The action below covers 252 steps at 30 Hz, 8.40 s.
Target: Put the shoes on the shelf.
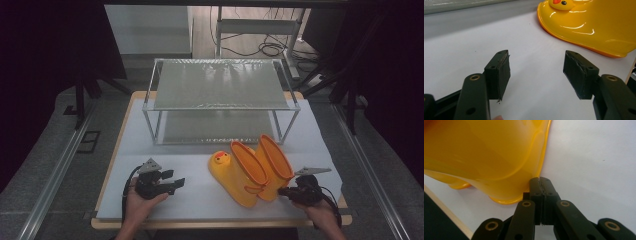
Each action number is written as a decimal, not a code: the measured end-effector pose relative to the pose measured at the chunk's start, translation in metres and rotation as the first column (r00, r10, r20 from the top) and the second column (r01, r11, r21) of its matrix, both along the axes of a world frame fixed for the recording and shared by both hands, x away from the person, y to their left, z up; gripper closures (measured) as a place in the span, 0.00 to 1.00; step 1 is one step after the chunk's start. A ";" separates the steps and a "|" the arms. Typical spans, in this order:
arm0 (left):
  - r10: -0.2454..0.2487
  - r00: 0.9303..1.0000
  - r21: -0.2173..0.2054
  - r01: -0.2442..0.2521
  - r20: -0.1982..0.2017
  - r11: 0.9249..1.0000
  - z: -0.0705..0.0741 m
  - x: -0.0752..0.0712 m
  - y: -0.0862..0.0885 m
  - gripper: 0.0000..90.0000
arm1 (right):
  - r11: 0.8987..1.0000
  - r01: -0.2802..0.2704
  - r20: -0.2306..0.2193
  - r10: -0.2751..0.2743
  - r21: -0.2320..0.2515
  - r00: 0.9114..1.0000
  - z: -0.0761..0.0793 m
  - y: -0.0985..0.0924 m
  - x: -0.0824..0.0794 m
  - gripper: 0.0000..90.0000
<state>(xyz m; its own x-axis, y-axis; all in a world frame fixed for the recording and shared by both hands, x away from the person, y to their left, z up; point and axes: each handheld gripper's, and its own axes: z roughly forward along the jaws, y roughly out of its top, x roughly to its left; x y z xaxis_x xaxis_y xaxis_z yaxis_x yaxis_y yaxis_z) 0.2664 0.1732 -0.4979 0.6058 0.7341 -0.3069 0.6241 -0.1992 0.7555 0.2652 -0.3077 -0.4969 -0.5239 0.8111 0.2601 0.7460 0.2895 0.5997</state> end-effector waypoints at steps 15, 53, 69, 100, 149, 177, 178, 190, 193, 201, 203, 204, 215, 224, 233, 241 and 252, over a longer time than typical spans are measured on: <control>0.007 1.000 -0.002 -0.007 0.002 1.000 0.001 0.001 0.002 0.42 | 0.998 -0.012 0.167 0.001 0.064 0.986 0.121 -0.030 -0.006 0.59; 0.004 1.000 0.002 -0.004 0.003 1.000 0.001 0.001 0.001 0.42 | 0.978 -0.201 -0.110 0.194 -0.049 0.975 0.181 0.080 0.040 0.40; 0.007 1.000 0.000 -0.007 0.002 1.000 0.000 0.002 0.004 0.42 | 0.958 -0.187 -0.252 0.130 -0.218 0.959 0.158 0.115 0.063 0.73; -0.004 1.000 0.013 0.004 -0.005 1.000 -0.003 0.002 0.000 0.42 | 0.990 -0.131 -0.252 0.140 0.052 0.958 0.206 0.085 0.069 0.92; 0.000 1.000 -0.005 0.000 -0.006 1.000 -0.001 0.003 0.000 0.43 | 0.964 -0.114 0.025 0.112 0.238 0.993 0.319 0.045 0.053 0.92; -0.002 1.000 -0.009 0.001 -0.001 1.000 0.001 0.006 0.005 0.43 | 0.956 0.023 0.064 -0.043 0.291 0.997 0.323 0.071 0.209 0.92; -0.001 1.000 -0.010 0.001 -0.001 1.000 0.001 0.006 0.005 0.43 | 0.952 0.034 0.059 -0.054 0.303 0.997 0.321 0.072 0.216 0.92; -0.004 1.000 -0.009 0.004 0.001 1.000 0.002 0.004 0.003 0.43 | 0.960 0.055 0.055 -0.072 0.276 0.996 0.316 0.080 0.226 0.92; -0.001 1.000 -0.010 0.001 0.001 1.000 0.003 0.004 0.004 0.43 | 0.963 0.061 0.060 -0.079 0.264 0.995 0.316 0.084 0.230 0.92; 0.007 1.000 -0.012 -0.007 -0.001 1.000 0.002 0.005 0.009 0.43 | 0.973 0.097 0.055 -0.111 0.212 0.992 0.312 0.095 0.245 0.91; 0.007 1.000 -0.012 -0.007 0.000 1.000 0.002 0.005 0.009 0.43 | 0.975 0.106 0.051 -0.118 0.196 0.992 0.313 0.098 0.246 0.90; 0.007 1.000 -0.012 -0.007 0.000 1.000 0.002 0.005 0.009 0.43 | 0.975 0.106 0.051 -0.118 0.196 0.992 0.313 0.098 0.246 0.90; 0.003 1.000 -0.012 -0.003 0.002 1.000 0.001 0.003 0.007 0.43 | 0.960 0.095 0.144 -0.136 0.263 0.980 0.328 0.115 0.241 0.70; -0.003 1.000 -0.003 0.003 -0.001 1.000 0.001 0.003 0.005 0.43 | 0.940 0.058 0.203 -0.133 0.337 0.970 0.338 0.091 0.222 0.75; -0.006 1.000 -0.002 0.006 -0.001 1.000 0.001 0.002 0.001 0.43 | 0.921 0.046 0.236 -0.147 0.386 0.961 0.329 0.054 0.194 0.78; -0.014 1.000 0.005 0.014 -0.005 1.000 0.001 0.002 -0.003 0.43 | 0.926 0.056 0.231 -0.151 0.374 0.961 0.289 0.020 0.173 0.95; -0.018 1.000 0.010 0.018 -0.010 1.000 -0.002 0.002 -0.007 0.43 | 0.931 0.072 0.156 -0.135 0.357 0.978 0.213 0.013 0.178 0.99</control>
